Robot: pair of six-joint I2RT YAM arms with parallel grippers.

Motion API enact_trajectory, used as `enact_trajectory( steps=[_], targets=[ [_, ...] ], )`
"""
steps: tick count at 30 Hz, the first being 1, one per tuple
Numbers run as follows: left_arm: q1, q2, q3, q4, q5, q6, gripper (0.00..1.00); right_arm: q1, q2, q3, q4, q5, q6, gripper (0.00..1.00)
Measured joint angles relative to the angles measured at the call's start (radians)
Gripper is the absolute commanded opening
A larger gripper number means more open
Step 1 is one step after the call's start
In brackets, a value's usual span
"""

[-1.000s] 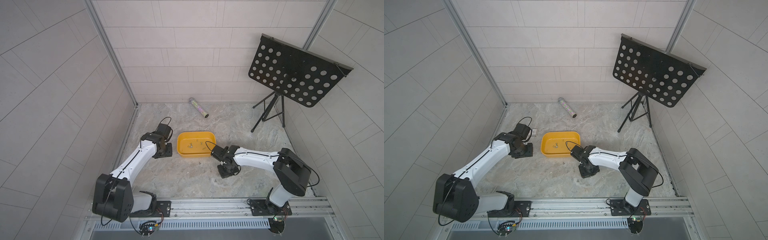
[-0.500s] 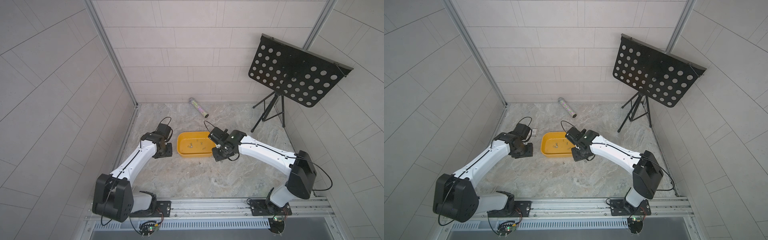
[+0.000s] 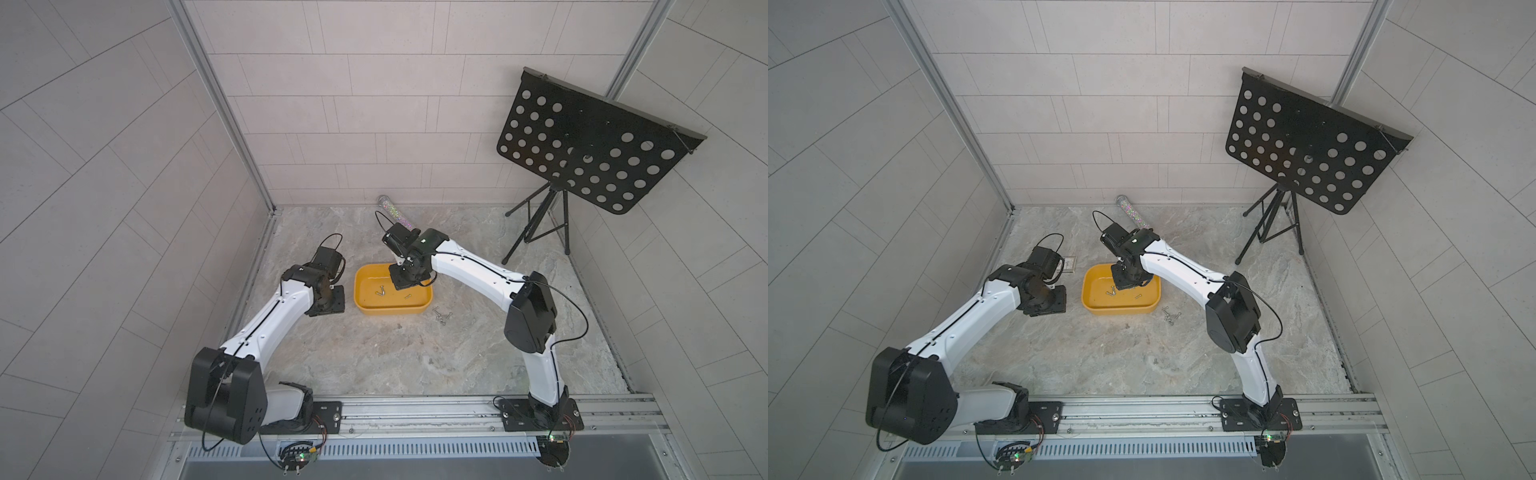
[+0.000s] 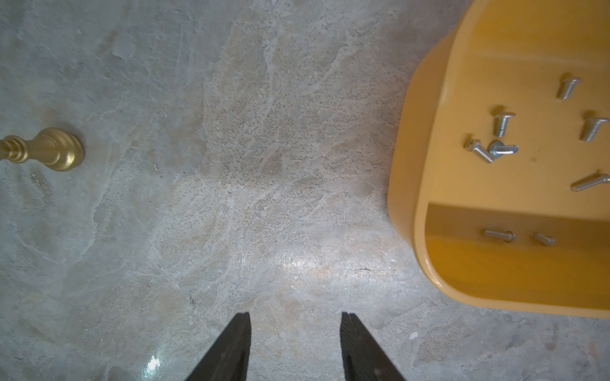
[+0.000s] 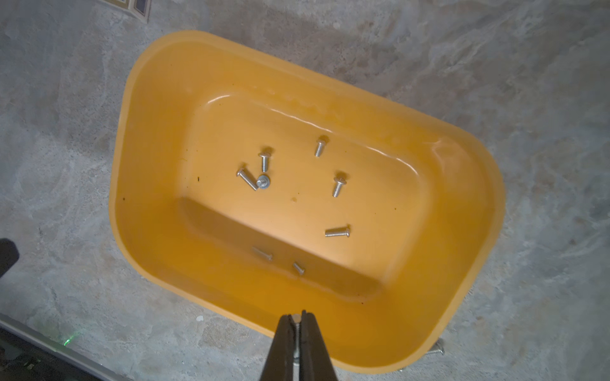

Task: Put the screws on the desktop into the storage box
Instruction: Place the screw in the storage box.

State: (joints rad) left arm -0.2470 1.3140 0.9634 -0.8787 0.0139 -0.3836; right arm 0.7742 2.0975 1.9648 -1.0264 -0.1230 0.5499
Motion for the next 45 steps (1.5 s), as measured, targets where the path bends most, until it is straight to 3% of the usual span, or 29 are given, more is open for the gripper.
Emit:
enact_trajectory(
  steps=[9,17,39,45],
  targets=[
    [0.005,-0.015,-0.003,0.006,0.012,0.000,0.52,-0.003,0.196,0.254,-0.045,-0.067,0.005,0.00],
    [0.005,-0.016,-0.006,0.009,0.013,0.000,0.52,-0.002,0.320,0.383,-0.076,-0.092,0.016,0.00],
    [0.009,-0.026,-0.007,0.010,0.013,0.000,0.52,0.005,0.424,0.451,-0.085,-0.110,0.049,0.00],
    [0.010,-0.026,-0.007,0.010,0.013,0.000,0.52,0.007,0.442,0.451,-0.085,-0.115,0.053,0.05]
  ],
)
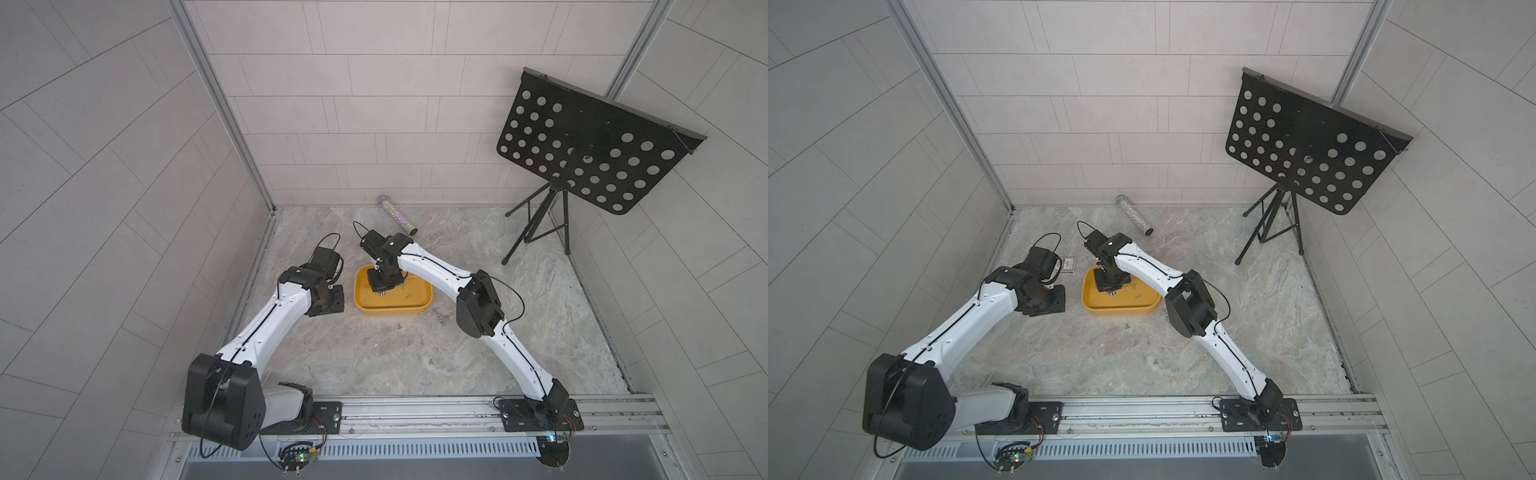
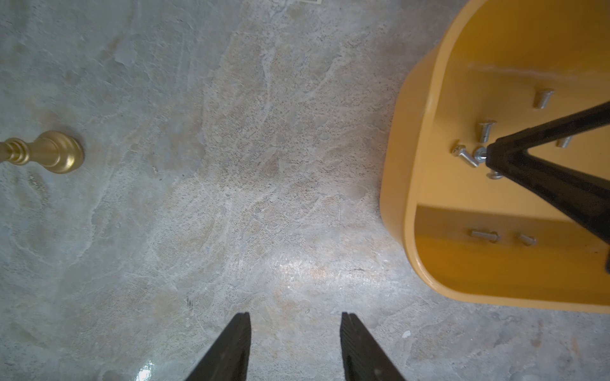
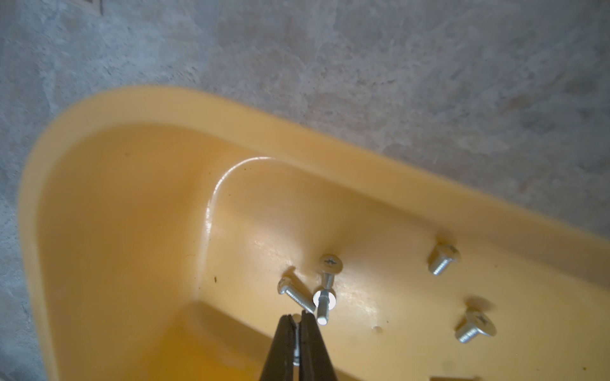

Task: Put the screws on the desktop into the storage box
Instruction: Place the screw in the storage box.

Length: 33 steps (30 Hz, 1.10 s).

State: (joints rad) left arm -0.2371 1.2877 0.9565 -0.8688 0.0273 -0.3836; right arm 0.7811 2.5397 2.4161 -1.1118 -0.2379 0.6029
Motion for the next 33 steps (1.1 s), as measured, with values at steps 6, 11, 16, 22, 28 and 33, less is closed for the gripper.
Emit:
enact_trajectory(
  steps=[6,11,16,22,28,33],
  targets=[
    [0.000,-0.002,0.000,0.000,0.000,0.000,0.52,0.006,0.000,0.001,0.000,0.007,-0.005,0.14],
    [0.000,-0.005,0.000,0.000,-0.001,0.000,0.52,0.011,-0.001,0.002,-0.004,0.039,-0.025,0.22],
    [0.000,-0.005,0.000,0.000,-0.002,0.000,0.52,0.015,-0.030,0.002,-0.037,0.072,-0.044,0.27],
    [0.001,-0.007,0.000,0.001,-0.001,0.000,0.52,0.012,-0.280,-0.188,-0.031,0.185,-0.075,0.30],
    [-0.001,-0.019,-0.006,0.015,0.030,0.001,0.51,-0.047,-0.808,-0.678,0.153,0.307,-0.083,0.29],
    [-0.063,-0.035,-0.024,0.026,0.038,-0.021,0.51,-0.231,-1.158,-1.053,0.296,0.286,-0.055,0.29]
  ],
)
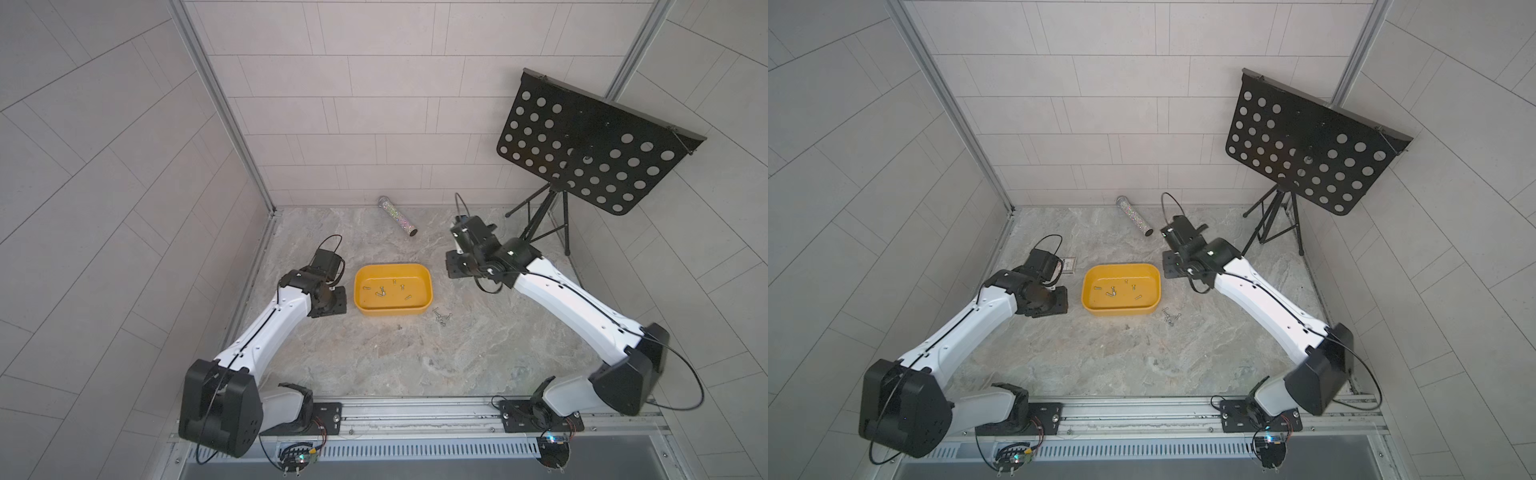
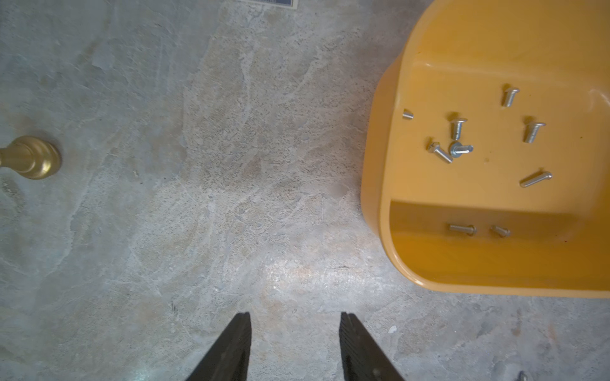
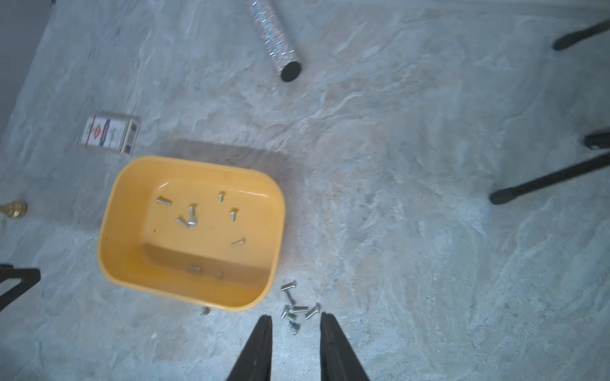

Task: Put the screws on the desktop into the storage box
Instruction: Place the screw in the storage box, then pick up the screw from the center of the board.

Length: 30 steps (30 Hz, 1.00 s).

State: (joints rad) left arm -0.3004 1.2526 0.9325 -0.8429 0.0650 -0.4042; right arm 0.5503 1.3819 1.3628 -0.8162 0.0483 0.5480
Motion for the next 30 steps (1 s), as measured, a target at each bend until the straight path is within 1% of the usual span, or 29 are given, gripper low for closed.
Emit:
enact_trajectory(
  steps=[2,4,7,11,16,19,21,26,30],
  targets=[
    [-0.059,-0.017,-0.002,-0.003,-0.010,-0.023,0.52,-0.085,-0.065,-0.106,0.026,-0.026,0.003,0.29],
    [-0.127,-0.036,-0.002,-0.008,-0.024,-0.052,0.52,-0.133,-0.106,-0.193,0.036,-0.045,0.001,0.29],
    [-0.220,-0.058,-0.001,-0.024,-0.045,-0.105,0.52,-0.146,-0.141,-0.273,0.035,-0.071,-0.013,0.29],
    [-0.333,-0.062,0.002,-0.038,-0.082,-0.186,0.52,-0.149,-0.167,-0.317,0.035,-0.093,-0.034,0.29],
    [-0.455,0.007,0.011,-0.024,-0.129,-0.285,0.54,-0.163,-0.184,-0.341,0.034,-0.105,-0.051,0.29],
    [-0.513,0.075,0.011,0.006,-0.151,-0.347,0.60,-0.169,-0.187,-0.341,0.035,-0.109,-0.056,0.29],
    [-0.549,0.121,0.013,0.031,-0.169,-0.387,0.61,-0.172,-0.191,-0.341,0.035,-0.112,-0.059,0.29],
    [-0.604,0.216,0.037,0.093,-0.213,-0.455,0.62,-0.179,-0.201,-0.342,0.034,-0.114,-0.069,0.29],
    [-0.623,0.260,0.045,0.142,-0.237,-0.494,0.62,-0.180,-0.202,-0.343,0.033,-0.116,-0.074,0.30]
  ],
)
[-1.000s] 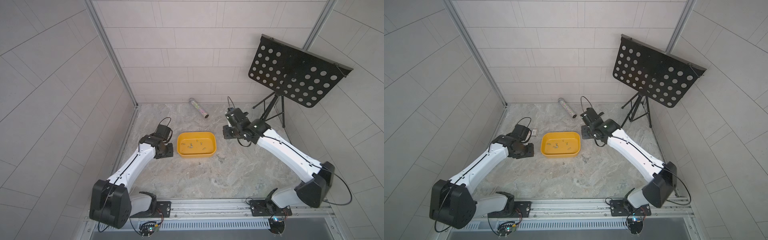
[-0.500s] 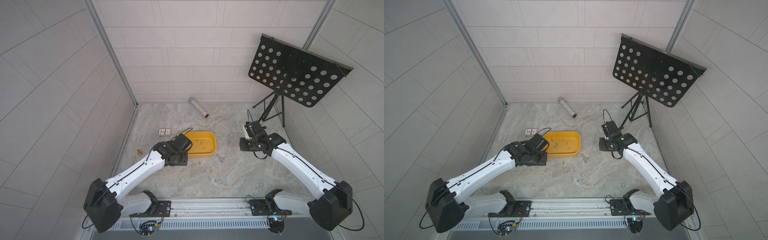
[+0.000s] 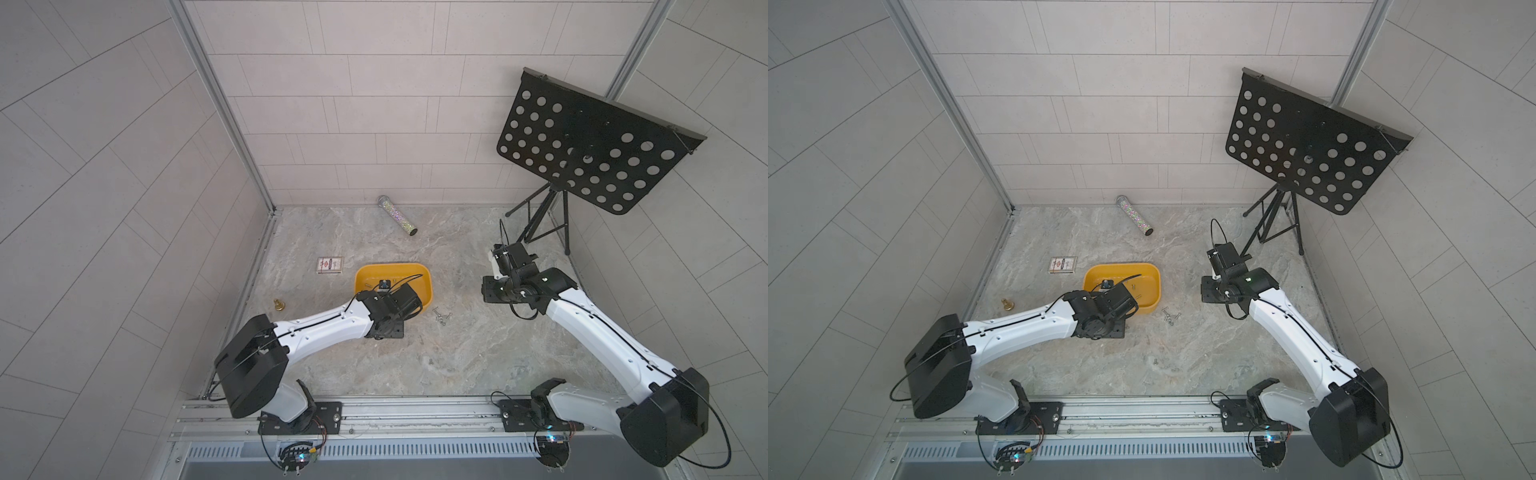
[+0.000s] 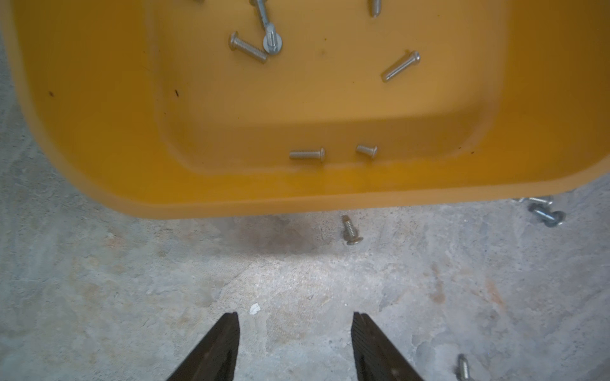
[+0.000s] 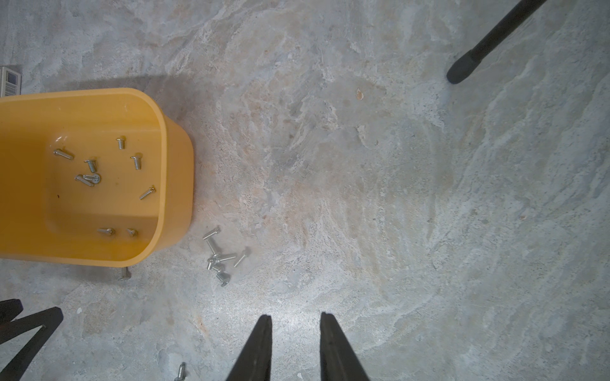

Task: Put the screws on the desktop into the storage box
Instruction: Pick up the screw from the center of the board.

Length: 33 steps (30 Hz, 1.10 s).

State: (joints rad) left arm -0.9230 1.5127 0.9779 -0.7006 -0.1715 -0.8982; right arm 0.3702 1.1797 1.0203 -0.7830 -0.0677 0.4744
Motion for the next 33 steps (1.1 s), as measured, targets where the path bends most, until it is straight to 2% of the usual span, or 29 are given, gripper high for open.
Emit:
enact_trajectory(
  steps=[17,33],
  targets=[
    [-0.032,0.101,0.013,0.091,-0.036,-0.064,0.62,-0.005,-0.005,-0.006,-0.012,-0.015,-0.004,0.30],
    [-0.035,0.122,0.014,0.107,-0.035,-0.071,0.62,-0.005,-0.005,-0.006,-0.014,-0.023,-0.003,0.31]
  ],
)
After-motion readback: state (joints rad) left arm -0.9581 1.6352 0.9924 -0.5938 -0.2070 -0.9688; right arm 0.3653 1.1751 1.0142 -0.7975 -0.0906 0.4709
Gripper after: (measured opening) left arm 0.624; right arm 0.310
